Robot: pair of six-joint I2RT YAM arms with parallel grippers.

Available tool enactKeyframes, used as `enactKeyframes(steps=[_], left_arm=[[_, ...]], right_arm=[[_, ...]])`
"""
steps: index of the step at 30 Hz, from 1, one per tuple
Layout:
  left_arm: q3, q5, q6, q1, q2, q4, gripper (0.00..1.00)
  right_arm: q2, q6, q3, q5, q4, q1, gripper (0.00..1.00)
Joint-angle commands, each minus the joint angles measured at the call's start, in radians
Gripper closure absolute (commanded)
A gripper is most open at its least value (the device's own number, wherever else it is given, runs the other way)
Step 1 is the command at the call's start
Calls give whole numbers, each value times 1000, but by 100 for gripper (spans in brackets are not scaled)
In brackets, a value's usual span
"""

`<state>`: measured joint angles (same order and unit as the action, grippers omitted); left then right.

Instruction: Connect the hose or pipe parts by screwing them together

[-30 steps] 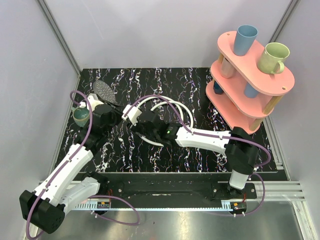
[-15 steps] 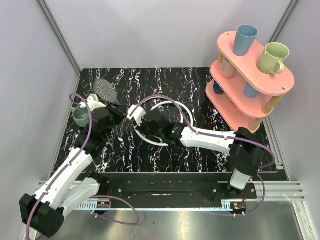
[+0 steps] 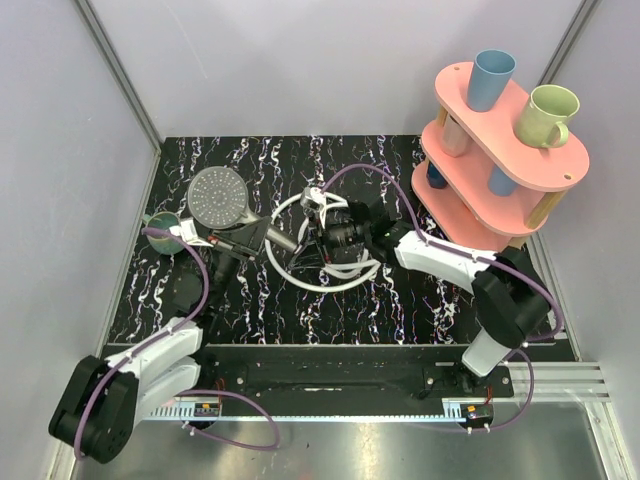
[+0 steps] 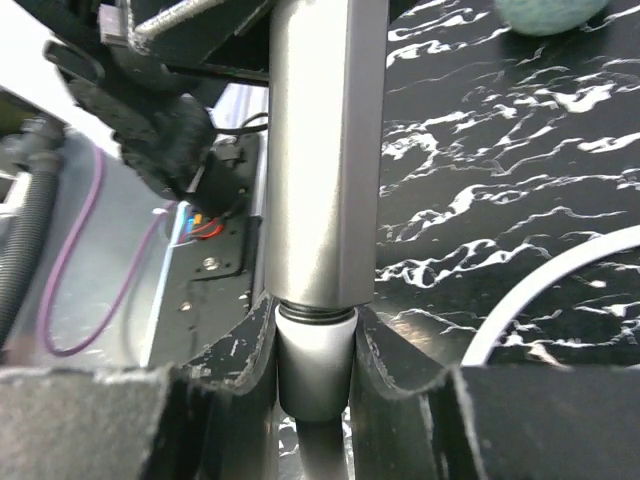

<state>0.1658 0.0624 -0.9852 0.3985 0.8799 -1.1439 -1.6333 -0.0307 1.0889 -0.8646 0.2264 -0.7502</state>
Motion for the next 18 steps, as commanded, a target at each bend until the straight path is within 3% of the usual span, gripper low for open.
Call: enactKeyframes(steps=[1,4,5,7,8,12,14,16,18], left_arm=[[-45,132,62,-16,82,-318,100],[-45,50,88,-16,67,-274,100],[-35,-7,86,-15,45,-176,100],[30,-61,86,-15,-34,6,100],[67,-135,85,-12,-60,252,100],[301,-292,63,-3,-105,727,100],[377,-357,10,-3,-90,948,100],[487,-380,-24,-1,-70,1077,100],[582,-384,-44,0,-30,1225,100]], right_arm=[[19,-181,28,-148,217,137,84],[76,-112,-12,-15,124,123,58],[91,-95,-26,21,110,123,48],[145,-28,-58,128,51,112,44],[162,-9,-72,168,39,106,37],[234,142,-112,384,-34,23,34],[236,274,-107,568,-61,-79,34],[225,368,-100,745,-64,-164,29],[201,400,-69,808,-79,-193,27]])
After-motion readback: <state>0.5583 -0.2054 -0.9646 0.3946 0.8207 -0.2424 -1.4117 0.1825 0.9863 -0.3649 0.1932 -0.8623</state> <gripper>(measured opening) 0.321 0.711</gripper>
